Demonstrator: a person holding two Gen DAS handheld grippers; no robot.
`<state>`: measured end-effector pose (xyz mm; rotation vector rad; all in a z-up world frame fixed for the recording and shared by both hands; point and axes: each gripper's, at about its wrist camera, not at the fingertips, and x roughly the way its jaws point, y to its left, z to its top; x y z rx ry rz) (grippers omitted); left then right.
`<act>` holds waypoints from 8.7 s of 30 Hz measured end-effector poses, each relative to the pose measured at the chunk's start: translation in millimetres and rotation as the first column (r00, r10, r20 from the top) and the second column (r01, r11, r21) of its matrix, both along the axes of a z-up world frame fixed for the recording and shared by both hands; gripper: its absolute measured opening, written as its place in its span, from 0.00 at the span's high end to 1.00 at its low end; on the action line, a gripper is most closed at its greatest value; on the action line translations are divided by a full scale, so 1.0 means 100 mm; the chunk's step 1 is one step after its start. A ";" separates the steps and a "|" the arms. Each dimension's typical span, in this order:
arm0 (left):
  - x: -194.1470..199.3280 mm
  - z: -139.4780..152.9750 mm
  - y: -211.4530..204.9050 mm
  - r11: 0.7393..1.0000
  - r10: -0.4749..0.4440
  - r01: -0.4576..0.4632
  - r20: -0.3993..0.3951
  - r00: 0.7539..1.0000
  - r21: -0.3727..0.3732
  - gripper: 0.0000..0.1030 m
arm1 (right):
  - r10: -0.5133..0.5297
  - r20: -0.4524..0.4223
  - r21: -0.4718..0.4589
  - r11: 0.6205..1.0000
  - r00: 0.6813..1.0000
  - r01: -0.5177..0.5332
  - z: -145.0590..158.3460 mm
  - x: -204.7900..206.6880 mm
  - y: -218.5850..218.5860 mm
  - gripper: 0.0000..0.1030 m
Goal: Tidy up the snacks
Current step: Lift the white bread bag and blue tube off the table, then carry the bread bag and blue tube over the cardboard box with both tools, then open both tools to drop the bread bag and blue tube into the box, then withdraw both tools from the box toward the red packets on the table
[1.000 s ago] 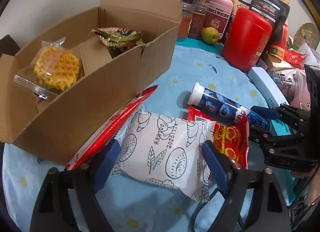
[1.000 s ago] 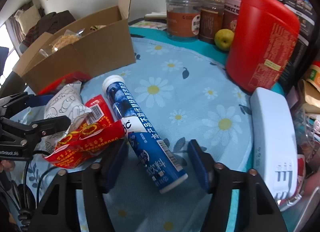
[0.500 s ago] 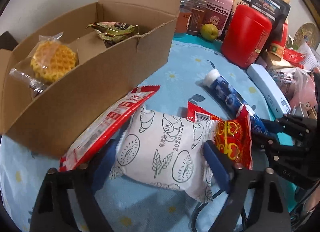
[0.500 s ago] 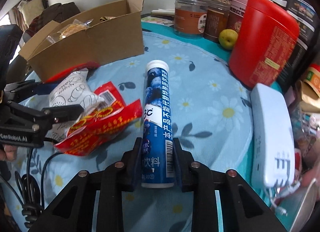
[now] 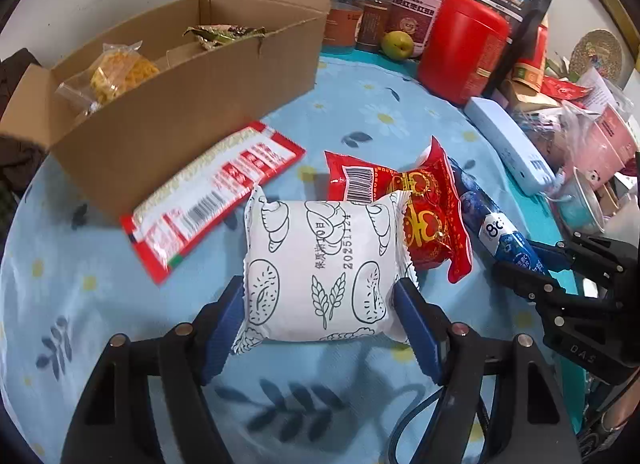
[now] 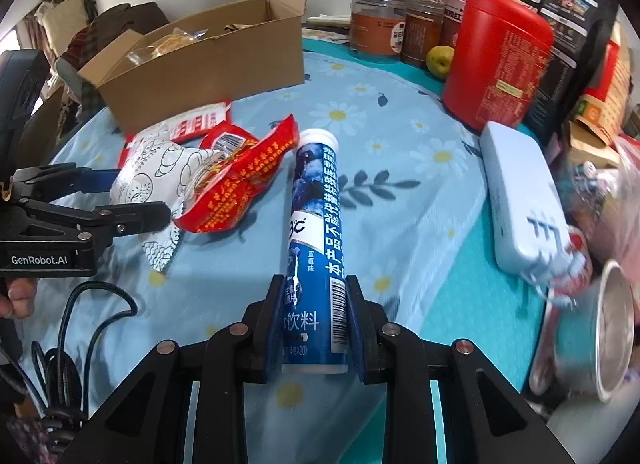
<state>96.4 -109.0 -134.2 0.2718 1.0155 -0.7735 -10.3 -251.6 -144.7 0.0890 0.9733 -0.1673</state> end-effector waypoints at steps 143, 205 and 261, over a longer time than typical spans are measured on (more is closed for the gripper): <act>-0.02 1.87 0.47 0.939 0.185 -0.062 0.345 0.920 -0.337 0.29 | 0.302 0.456 -0.075 0.950 0.837 -0.302 1.80 0.35 0.77 0.73; 2.70 0.61 -0.32 0.936 0.330 -0.344 0.160 0.930 0.069 0.28 | 0.265 0.153 0.013 0.963 0.952 -0.270 0.81 3.05 0.11 0.53; -0.02 2.58 0.47 0.940 0.303 -0.181 0.465 0.832 -0.290 0.13 | 0.200 0.512 -0.219 0.971 0.835 -0.098 2.46 0.33 0.50 0.22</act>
